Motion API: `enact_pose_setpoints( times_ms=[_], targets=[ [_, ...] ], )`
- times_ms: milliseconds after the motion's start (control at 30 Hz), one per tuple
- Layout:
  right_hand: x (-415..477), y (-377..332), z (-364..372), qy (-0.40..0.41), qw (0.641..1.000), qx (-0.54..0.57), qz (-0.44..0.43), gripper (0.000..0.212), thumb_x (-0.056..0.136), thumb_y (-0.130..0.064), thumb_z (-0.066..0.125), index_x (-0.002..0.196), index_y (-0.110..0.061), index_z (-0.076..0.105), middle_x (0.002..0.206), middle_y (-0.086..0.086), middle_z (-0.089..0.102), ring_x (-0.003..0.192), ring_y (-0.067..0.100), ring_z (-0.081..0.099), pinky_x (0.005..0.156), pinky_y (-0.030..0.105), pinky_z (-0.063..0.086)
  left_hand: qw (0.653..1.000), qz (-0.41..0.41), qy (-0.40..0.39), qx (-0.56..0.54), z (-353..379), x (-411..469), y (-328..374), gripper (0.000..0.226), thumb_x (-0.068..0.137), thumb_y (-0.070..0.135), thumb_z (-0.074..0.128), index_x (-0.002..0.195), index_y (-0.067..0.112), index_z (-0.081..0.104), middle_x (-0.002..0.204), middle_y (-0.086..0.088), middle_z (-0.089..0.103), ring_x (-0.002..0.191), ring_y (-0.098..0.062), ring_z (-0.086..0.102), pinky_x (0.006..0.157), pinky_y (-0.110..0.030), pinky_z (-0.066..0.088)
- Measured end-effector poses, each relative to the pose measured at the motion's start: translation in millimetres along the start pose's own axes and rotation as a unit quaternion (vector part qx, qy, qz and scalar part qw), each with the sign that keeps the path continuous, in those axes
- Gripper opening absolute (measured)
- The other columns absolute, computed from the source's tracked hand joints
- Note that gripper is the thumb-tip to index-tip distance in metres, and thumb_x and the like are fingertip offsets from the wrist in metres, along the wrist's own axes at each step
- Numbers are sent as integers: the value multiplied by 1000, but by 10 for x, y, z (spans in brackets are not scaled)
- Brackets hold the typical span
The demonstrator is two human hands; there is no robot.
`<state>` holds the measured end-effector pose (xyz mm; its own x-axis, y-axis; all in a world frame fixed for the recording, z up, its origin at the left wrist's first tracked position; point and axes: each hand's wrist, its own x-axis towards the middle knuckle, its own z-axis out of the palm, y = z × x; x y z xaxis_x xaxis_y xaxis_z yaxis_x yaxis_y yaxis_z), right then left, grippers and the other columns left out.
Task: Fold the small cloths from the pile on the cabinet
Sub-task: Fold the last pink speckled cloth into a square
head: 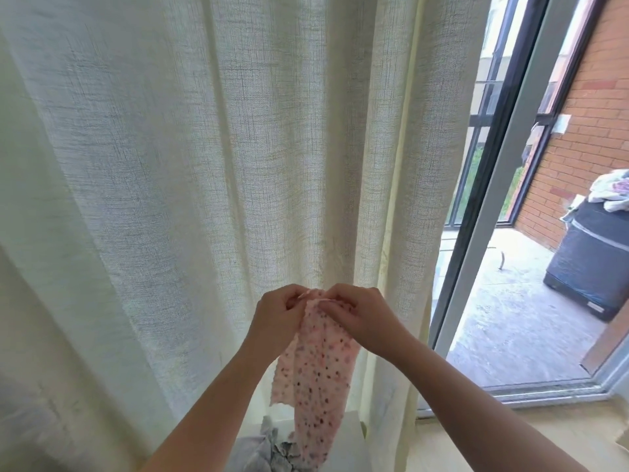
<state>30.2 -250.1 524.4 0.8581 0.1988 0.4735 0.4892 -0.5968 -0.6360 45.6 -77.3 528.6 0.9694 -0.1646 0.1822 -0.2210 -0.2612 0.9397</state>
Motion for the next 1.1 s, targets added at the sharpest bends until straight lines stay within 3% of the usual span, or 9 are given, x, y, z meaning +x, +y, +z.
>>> enact_pose_setpoints(
  times_ms=[133, 300, 400, 467, 567, 700, 800, 967, 1100],
  targets=[
    [8, -2, 24, 4, 1000, 1, 22, 16, 91, -33, 66, 81, -21, 69, 62, -11, 62, 59, 4, 55, 59, 15, 41, 999, -19, -14, -23, -2, -69, 92, 21, 95, 27, 60, 83, 25, 77, 74, 3, 73, 69, -4, 67, 62, -14, 51],
    [-9, -21, 47, 29, 998, 19, 49, 20, 92, -33, 64, 77, -19, 66, 61, -6, 61, 56, 4, 52, 58, 17, 41, 997, -31, -38, -55, -21, -102, 83, 28, 99, 25, 53, 90, 15, 78, 85, -11, 75, 84, -27, 71, 78, -33, 57],
    [-24, -46, 78, 30, 997, 48, 52, 20, 91, -32, 64, 78, -18, 67, 62, -2, 62, 56, 5, 51, 59, 22, 43, 995, -34, -50, -77, -8, -121, 94, 32, 99, 25, 51, 85, 14, 77, 77, -10, 72, 73, -18, 69, 66, -22, 54],
    [-33, -58, 91, 39, 995, 67, 59, 19, 91, -31, 64, 77, -19, 67, 62, -1, 61, 56, 5, 49, 58, 22, 42, 995, -36, -58, -77, 4, -117, 74, 34, 100, 27, 50, 85, 11, 77, 75, -17, 70, 70, -16, 65, 66, -23, 52],
    [-42, -84, 107, 46, 992, 95, 71, 20, 93, -27, 64, 75, -18, 66, 60, -8, 58, 56, 2, 49, 58, 18, 41, 994, -36, -64, -79, 0, -122, 37, 36, 101, 26, 49, 84, 8, 75, 75, -11, 70, 72, -19, 66, 68, -23, 53],
    [-40, -112, 126, 43, 990, 109, 74, 20, 94, -30, 63, 79, -20, 69, 67, -7, 64, 62, 0, 55, 61, 16, 44, 994, -16, -70, -87, -17, -139, 26, 34, 101, 30, 48, 93, 16, 77, 93, -14, 74, 91, -25, 71, 87, -34, 56],
    [-27, -101, 144, 54, 989, 106, 91, 21, 94, -31, 63, 77, -20, 68, 62, -12, 60, 59, -1, 53, 59, 14, 42, 994, 0, -82, -69, -30, -121, -20, 35, 101, 35, 48, 95, 15, 76, 93, -24, 69, 88, -27, 69, 88, -44, 55],
    [-15, -86, 178, 57, 989, 96, 100, 24, 94, -35, 62, 75, -20, 66, 57, -6, 58, 51, 1, 49, 53, 18, 41, 992, 16, -113, -56, -39, -165, -27, 37, 103, 30, 44, 97, 10, 75, 89, -13, 73, 85, -16, 70, 82, -26, 55],
    [-6, -95, 192, 49, 988, 88, 117, 24, 93, -37, 62, 74, -23, 65, 58, 3, 61, 50, 7, 52, 53, 34, 50, 995, 44, -95, 1, -50, -139, -86, 46, 97, 46, 50, 93, 6, 72, 86, -25, 66, 75, -25, 63, 79, -46, 54]
  ],
)
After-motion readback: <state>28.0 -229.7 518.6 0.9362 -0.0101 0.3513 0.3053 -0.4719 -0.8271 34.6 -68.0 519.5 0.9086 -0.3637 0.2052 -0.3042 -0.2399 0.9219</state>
